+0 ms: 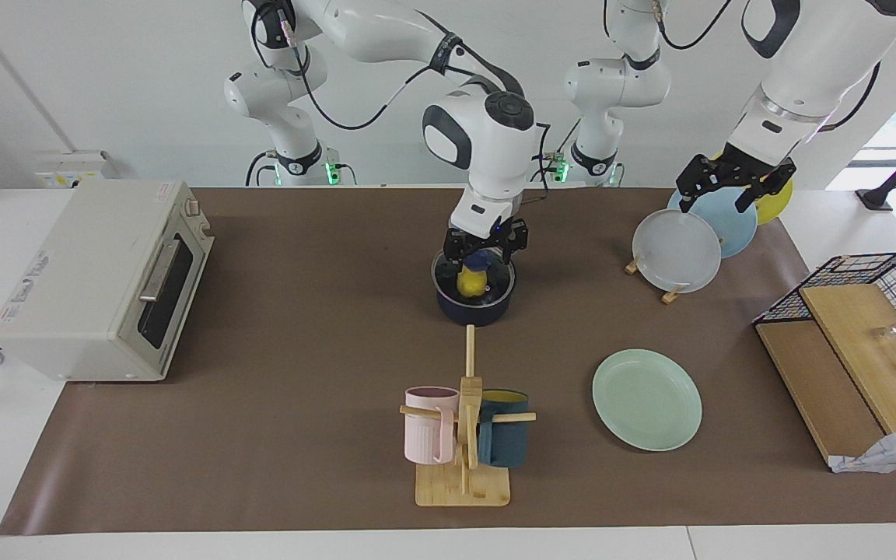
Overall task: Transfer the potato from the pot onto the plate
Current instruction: 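Reach the right gripper to the glass lid and lift it off the saucepan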
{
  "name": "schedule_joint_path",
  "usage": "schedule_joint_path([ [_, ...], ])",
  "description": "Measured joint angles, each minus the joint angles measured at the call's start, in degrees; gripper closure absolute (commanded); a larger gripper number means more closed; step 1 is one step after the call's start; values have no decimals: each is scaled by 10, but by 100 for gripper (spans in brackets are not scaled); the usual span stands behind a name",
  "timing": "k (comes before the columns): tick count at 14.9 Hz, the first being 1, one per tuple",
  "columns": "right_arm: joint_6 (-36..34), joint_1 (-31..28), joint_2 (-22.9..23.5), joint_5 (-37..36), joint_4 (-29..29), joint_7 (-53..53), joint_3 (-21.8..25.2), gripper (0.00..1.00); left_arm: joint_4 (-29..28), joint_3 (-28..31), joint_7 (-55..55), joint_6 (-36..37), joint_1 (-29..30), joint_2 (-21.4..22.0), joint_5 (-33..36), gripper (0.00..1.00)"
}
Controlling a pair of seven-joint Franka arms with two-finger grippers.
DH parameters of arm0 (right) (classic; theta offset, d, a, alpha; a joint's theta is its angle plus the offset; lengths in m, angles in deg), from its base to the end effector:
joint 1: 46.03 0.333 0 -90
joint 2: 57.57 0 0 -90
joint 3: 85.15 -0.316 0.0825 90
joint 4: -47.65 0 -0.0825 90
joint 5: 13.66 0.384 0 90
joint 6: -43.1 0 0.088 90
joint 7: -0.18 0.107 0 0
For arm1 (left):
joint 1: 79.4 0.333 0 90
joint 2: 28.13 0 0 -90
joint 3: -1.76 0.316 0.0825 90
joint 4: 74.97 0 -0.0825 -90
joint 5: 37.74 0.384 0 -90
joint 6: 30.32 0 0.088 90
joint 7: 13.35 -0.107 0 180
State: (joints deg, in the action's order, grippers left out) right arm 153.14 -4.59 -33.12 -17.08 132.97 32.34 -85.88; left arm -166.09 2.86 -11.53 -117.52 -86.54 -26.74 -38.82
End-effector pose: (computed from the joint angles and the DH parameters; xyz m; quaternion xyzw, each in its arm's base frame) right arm 0.5104 0.4549 0.4278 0.9950 0.0968 0.0173 0.0188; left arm 0.5384 -0.0589 0.6245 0.9990 -0.0371 -0.0227 0.0081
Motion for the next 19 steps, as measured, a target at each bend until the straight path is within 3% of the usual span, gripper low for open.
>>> schedule_joint_path([
  [7, 42, 8, -23, -7, 68, 0, 0, 0, 0, 0, 0, 0, 0, 0, 0, 0],
  [11, 48, 8, -30, -8, 78, 0, 0, 18, 0, 0, 0, 0, 0, 0, 0, 0],
  [18, 49, 9, -31, -8, 80, 0, 0, 71, 0, 0, 0, 0, 0, 0, 0, 0],
  [19, 49, 9, -31, -8, 80, 0, 0, 72, 0, 0, 0, 0, 0, 0, 0, 0],
])
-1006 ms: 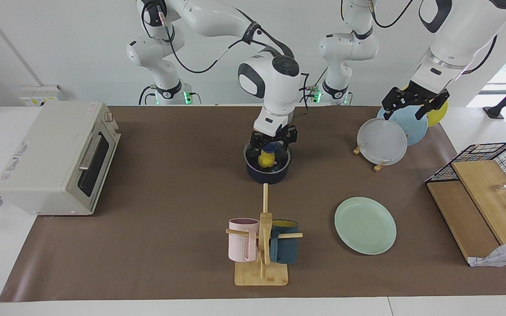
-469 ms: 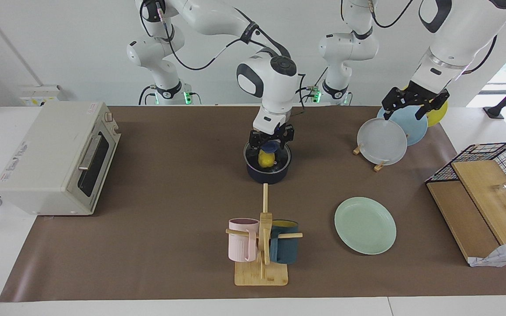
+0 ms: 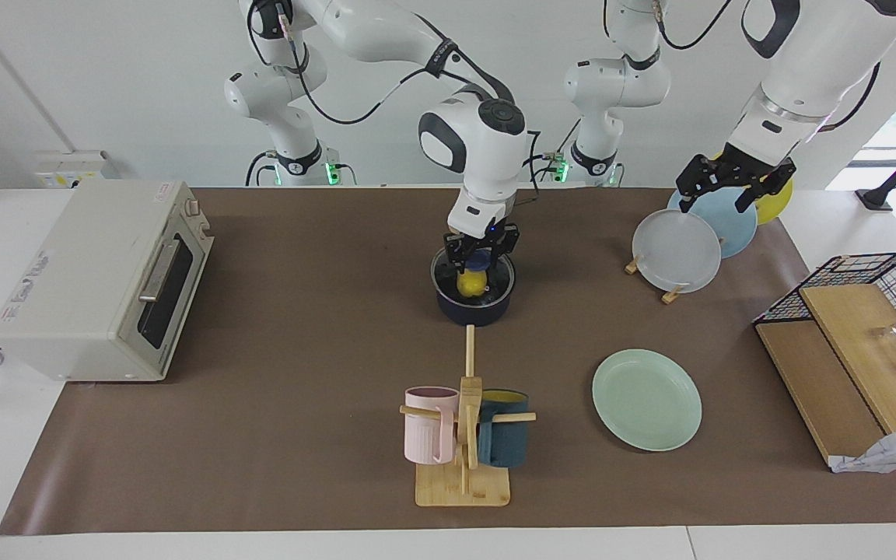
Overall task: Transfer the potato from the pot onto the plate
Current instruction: 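Reach the right gripper to the glass lid and lift it off the saucepan, then set the glass lid down with the right gripper while the left gripper reaches the potato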
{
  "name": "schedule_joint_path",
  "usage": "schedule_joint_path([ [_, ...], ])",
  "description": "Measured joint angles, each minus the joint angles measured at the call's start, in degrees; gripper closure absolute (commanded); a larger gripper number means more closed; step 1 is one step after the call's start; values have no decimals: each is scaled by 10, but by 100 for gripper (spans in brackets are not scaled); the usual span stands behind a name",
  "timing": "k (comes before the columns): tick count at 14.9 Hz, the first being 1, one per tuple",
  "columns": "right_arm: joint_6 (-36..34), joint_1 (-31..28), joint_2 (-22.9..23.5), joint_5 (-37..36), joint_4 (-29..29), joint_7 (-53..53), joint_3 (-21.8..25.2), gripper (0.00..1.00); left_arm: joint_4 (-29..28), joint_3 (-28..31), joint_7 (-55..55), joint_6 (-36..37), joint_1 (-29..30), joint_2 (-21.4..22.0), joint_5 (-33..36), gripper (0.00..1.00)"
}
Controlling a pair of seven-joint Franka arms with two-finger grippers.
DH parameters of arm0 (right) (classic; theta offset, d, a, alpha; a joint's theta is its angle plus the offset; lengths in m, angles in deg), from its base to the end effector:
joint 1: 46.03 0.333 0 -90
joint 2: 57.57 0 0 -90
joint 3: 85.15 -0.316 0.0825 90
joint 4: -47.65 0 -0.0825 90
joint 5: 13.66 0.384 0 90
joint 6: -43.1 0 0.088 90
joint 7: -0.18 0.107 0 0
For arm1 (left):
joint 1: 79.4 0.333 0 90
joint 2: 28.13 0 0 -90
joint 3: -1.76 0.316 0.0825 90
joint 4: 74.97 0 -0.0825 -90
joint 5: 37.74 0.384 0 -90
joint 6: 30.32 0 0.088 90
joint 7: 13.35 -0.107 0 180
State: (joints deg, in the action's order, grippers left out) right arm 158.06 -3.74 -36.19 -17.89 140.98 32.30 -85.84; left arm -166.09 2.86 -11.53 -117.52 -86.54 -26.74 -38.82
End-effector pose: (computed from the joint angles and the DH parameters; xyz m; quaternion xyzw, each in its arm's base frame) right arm 0.4893 0.4487 0.4051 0.9935 0.1096 0.0208 0.0235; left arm 0.5384 -0.0589 0.6245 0.9990 -0.0371 -0.0227 0.0081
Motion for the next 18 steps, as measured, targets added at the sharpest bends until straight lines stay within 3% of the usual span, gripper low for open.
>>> schedule_joint_path([
  [5, -4, -2, -1, -1, -8, -7, 2, 72, 0, 0, 0, 0, 0, 0, 0, 0],
  [8, -53, -25, -8, -2, -46, -59, 8, 72, 0, 0, 0, 0, 0, 0, 0, 0],
  [13, -86, -149, -22, -2, -61, -237, 11, 69, 0, -3, 2, -4, 0, 0, 0, 0],
  [15, -86, -206, -24, -2, -42, -320, 12, 67, 0, -9, 20, -16, -8, 0, 0, 0],
  [18, -64, -279, -36, -1, 11, -406, 12, 67, -16, -15, 95, -43, -68, 1, -1, 0],
])
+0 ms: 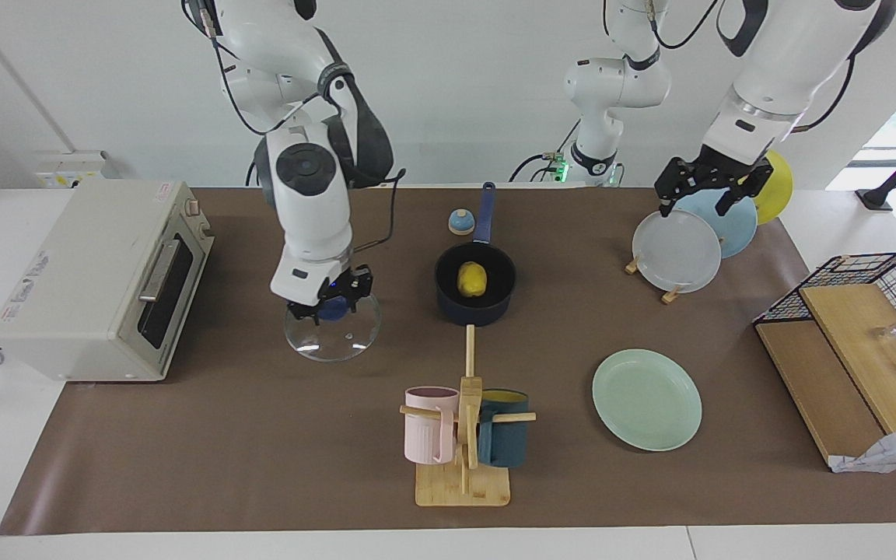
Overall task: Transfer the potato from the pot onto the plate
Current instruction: 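Set the glass lid down with the right gripper while the left gripper reaches the potato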
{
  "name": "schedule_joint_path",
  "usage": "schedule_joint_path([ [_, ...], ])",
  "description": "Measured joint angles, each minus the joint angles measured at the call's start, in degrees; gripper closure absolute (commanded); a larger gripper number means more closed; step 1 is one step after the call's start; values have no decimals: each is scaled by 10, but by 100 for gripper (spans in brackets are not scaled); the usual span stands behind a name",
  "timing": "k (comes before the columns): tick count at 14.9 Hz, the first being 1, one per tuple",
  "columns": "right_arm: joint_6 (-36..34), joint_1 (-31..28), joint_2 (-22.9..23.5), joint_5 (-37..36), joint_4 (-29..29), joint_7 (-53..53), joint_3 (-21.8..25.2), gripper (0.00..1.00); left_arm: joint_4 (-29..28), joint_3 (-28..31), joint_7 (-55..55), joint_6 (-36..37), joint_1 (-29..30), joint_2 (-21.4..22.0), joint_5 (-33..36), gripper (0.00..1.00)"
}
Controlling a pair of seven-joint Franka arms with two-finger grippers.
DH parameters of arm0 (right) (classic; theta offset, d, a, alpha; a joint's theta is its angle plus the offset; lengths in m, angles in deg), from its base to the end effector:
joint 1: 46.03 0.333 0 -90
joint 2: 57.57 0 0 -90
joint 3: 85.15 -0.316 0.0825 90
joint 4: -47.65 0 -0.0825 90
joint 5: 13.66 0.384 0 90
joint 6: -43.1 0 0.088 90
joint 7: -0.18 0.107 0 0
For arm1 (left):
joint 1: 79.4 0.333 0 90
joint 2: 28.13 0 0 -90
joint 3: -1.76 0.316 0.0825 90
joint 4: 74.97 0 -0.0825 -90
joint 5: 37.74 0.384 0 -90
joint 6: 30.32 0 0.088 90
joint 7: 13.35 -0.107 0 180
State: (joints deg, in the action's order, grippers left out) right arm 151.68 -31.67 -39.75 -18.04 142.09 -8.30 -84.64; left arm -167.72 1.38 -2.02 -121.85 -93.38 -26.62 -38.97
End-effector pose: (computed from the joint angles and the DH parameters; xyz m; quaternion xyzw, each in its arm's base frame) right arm 0.6254 0.1490 0.4273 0.9772 0.2066 -0.0303 0.0386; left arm 0.5307 -0.1382 0.6187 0.9996 -0.0262 0.0001 0.0109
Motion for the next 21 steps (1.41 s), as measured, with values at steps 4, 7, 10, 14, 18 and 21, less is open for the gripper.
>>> schedule_joint_path([
  [4, 99, -52, -30, 0, 112, -61, 0, 62, -65, -7, 148, -75, -128, -1, -18, 0],
  [7, 170, -72, -54, 0, 198, -70, -1, 61, -135, -9, 234, -173, -206, -18, -27, 0],
  [10, 248, -78, -74, 0, 269, -70, -1, 33, -176, -8, 271, -264, -242, -68, -28, 0],
  [14, 272, -83, -88, 0, 290, -70, -1, 0, -192, -8, 274, -310, -250, -110, -29, 0],
  [18, 155, -86, -111, 10, 207, -60, 0, 0, -217, -8, 274, -338, -263, -115, -29, 0],
  [21, -5, -87, -140, 11, 80, -27, 0, 0, -223, -8, 274, -349, -263, -119, -29, 0],
])
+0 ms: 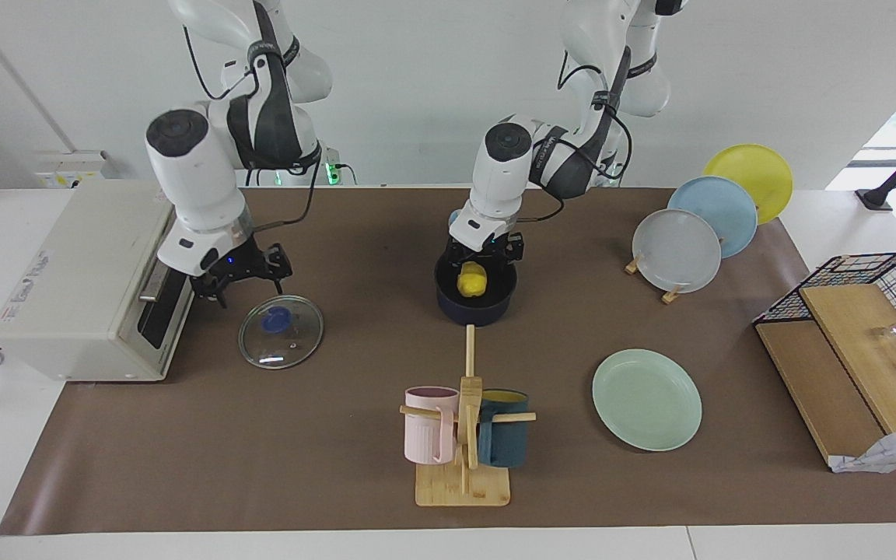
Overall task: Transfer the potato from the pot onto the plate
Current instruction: 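Set the glass lid down with the right gripper while the left gripper reaches the potato, then grasp the yellow potato in the saucepan with the left gripper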
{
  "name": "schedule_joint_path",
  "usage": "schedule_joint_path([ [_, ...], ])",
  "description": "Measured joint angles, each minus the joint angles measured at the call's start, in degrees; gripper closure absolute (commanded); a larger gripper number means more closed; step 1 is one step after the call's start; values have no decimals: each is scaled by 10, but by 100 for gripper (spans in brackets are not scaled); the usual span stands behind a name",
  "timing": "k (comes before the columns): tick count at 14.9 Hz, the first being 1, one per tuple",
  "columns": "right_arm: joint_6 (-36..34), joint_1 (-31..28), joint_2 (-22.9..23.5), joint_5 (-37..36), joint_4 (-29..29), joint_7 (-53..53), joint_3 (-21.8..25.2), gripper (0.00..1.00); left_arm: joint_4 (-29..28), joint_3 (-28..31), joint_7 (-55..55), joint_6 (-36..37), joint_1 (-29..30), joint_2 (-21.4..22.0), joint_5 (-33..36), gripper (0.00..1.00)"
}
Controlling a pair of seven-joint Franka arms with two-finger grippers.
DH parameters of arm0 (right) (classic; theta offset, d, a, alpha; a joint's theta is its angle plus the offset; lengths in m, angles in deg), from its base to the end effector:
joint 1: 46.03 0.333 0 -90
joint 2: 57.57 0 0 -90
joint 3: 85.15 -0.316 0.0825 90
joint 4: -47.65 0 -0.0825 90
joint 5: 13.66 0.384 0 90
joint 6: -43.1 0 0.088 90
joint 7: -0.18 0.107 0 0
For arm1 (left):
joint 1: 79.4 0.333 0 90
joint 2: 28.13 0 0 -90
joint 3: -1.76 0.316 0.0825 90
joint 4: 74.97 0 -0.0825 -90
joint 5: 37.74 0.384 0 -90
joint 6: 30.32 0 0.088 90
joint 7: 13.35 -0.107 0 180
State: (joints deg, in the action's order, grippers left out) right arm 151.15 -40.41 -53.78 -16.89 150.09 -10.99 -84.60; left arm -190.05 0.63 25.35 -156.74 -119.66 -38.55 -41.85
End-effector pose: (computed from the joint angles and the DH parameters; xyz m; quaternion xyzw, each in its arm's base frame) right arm 0.5844 0.0478 0.5107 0.9883 0.1494 0.0144 0.0281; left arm 0.4402 -0.3907 0.3676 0.9995 -0.0022 -0.0137 0.0287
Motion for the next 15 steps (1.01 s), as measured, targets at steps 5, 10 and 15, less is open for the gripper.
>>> schedule_joint_path([
  [5, -152, -1, -26, 0, -99, 29, 2, 0, -2, 0, 0, -29, -11, -33, 0, 0],
  [10, -154, -9, -24, 0, -98, 31, 9, 0, -3, 0, 0, -30, -13, -43, 0, 0],
  [15, -156, -11, -24, 0, -95, 46, 10, 0, -8, 0, 0, -30, -15, -45, 0, 59],
])
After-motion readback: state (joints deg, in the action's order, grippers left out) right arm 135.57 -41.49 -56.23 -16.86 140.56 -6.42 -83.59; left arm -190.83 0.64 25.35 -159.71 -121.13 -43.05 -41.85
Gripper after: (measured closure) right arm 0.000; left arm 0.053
